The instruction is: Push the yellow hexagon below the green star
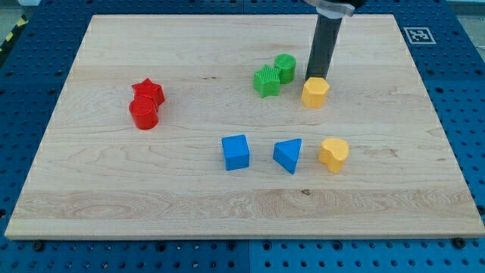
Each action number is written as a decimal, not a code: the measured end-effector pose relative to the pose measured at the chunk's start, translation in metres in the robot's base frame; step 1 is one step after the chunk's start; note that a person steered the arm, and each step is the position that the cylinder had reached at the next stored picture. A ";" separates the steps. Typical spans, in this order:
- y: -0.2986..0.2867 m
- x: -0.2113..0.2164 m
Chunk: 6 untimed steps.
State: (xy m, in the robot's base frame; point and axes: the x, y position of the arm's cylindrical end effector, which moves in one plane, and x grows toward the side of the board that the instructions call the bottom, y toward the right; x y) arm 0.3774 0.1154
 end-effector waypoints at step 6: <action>0.033 0.068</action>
State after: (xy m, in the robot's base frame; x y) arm 0.4457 0.1480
